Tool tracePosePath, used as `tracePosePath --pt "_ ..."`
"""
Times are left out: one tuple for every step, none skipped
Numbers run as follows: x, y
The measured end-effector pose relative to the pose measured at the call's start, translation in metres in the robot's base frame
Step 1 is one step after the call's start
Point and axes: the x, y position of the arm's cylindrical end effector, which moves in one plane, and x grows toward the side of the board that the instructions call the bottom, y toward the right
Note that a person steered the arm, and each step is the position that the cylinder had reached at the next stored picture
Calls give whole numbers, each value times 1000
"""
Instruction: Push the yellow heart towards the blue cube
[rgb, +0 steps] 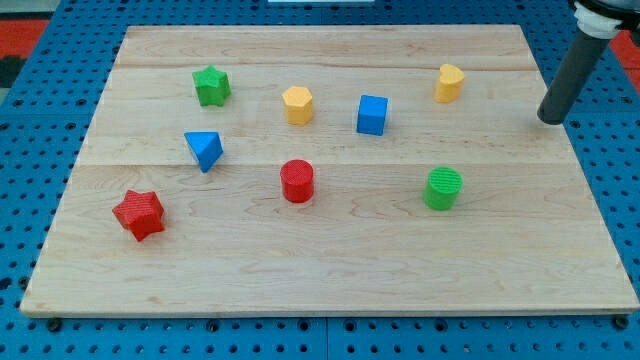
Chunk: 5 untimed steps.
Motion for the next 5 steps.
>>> tracePosePath --pt "0 0" --pt "0 4" --pt "1 -2" --pt "-8 -2" --pt "-16 1"
